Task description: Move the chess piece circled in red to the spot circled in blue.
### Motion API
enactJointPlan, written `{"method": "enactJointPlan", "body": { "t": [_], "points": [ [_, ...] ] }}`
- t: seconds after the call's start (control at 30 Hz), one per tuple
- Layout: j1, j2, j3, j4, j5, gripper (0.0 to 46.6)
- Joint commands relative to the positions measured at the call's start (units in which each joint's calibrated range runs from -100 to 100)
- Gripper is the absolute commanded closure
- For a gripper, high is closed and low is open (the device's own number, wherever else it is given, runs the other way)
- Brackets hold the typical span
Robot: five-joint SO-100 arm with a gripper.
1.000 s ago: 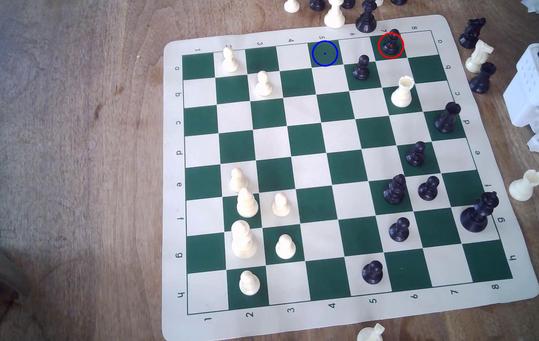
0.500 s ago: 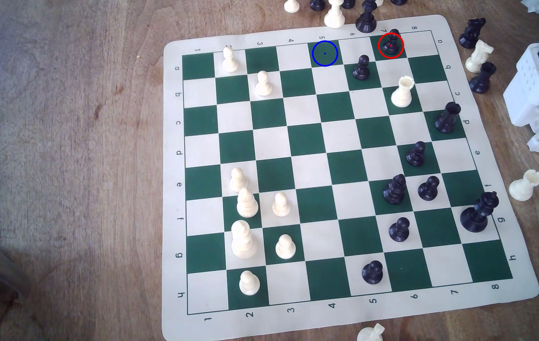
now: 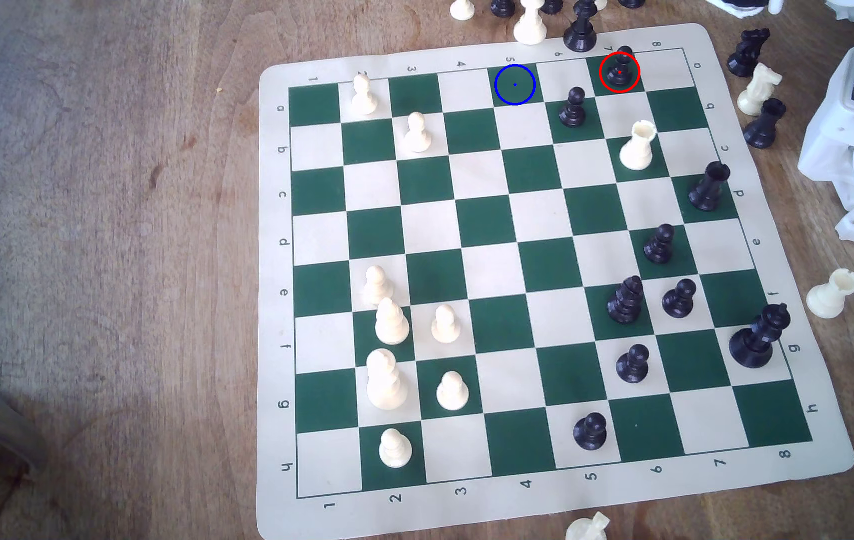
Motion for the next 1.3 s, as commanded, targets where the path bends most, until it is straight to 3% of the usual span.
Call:
{"method": "enactJointPlan", "body": {
  "t": [0.0,0.2,0.3,0.47,0.6,0.8,1.27],
  "points": [
    [1.4,12.4,-15.5,19.9,-1.0,41.8],
    [1.6,35.0,-28.6,30.1,-3.8,40.3],
    [0.5,40.1,-30.1,30.2,-5.4,37.0],
    [0.9,46.0,-29.9,28.1,-5.6,34.7],
    [2.7,50.7,-29.1,23.9,-4.4,35.0],
    [8.3,57.0,-28.4,16.4,-0.1,35.7],
    [9.1,62.3,-23.7,5.7,-0.2,33.0]
  ]
}}
